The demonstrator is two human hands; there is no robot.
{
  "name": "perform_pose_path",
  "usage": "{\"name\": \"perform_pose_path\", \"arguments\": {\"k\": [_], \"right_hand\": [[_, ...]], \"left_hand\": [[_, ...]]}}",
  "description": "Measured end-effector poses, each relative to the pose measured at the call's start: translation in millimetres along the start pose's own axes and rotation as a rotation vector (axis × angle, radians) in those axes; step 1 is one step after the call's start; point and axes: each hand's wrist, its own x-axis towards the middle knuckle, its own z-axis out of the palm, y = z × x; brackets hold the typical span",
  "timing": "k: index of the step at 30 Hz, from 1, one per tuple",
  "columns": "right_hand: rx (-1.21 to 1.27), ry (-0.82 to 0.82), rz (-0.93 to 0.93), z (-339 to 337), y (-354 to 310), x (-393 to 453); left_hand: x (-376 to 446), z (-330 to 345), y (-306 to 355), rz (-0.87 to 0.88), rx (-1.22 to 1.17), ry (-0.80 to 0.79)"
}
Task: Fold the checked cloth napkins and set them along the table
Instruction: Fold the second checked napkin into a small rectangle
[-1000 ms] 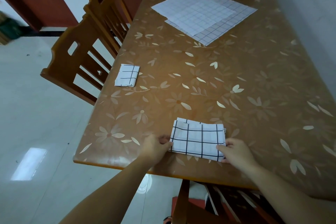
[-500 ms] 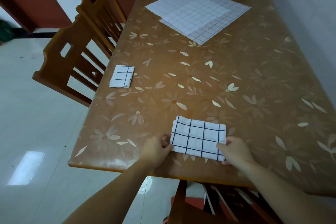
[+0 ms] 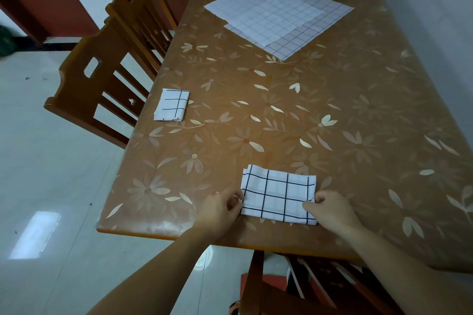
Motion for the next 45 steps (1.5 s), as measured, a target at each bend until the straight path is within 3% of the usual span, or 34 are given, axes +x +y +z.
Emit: {"name": "perform_pose_path", "arguments": {"k": [8, 15, 19, 23, 29, 36, 41, 45], "right_hand": [[-0.048, 0.027, -0.047, 2, 0, 4], [-0.254, 0.123, -0.083, 12, 1, -2], [-0.609, 0.358, -0.469, 33, -3, -11], [-0.667, 0.246, -0.691, 86, -31, -11], [-0.722, 0.167, -0.515, 116, -25, 6], [-0.77, 0.171, -0.376, 47, 37, 10], [-0.807, 0.146, -0.365, 39, 40, 8], [-0.784, 0.171, -0.377, 40, 43, 10]], "left_hand": [[3, 2, 1, -0.001, 0.143, -0.02], [3, 6, -2, 0.154, 0.385, 0.0], [0, 6, -9, 0.257, 0.479, 0.06], [0, 5, -12, 0.362, 0.456, 0.127], [3, 6, -18, 0.347, 0.429, 0.078], [4, -2, -13, 0.315, 0.427, -0.017], [18, -3, 14, 0.318, 0.57, -0.073], [30, 13, 38, 0.304, 0.528, -0.206]]}}
